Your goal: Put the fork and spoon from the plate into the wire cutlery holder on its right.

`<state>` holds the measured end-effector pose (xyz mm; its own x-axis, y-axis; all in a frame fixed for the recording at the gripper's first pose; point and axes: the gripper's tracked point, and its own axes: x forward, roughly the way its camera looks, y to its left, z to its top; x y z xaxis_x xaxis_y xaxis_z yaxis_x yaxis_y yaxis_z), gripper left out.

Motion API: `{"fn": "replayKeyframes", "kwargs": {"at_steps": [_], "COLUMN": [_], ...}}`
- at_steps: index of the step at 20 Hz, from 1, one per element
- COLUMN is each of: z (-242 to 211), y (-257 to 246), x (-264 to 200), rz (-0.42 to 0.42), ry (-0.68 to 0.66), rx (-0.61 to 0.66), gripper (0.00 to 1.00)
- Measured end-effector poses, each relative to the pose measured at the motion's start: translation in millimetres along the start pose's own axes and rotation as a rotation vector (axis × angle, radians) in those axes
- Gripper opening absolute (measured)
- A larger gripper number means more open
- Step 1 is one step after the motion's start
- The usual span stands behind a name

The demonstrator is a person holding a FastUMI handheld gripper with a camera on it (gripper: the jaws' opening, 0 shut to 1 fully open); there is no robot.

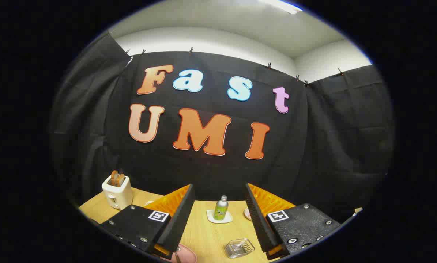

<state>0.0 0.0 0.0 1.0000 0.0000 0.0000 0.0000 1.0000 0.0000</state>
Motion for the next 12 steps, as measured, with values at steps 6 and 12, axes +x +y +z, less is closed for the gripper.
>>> {"fn": "replayKeyframes", "kwargs": {"at_steps": [6, 12], "z": [2.0, -1.1], "y": [0.9, 16.4], "x": [-8.4, -18.1], "rz": [0.062, 0.171], "ry": [-0.008, -0.03], "rx": [0.013, 0.018], "gripper": [0.84, 0.96]}}
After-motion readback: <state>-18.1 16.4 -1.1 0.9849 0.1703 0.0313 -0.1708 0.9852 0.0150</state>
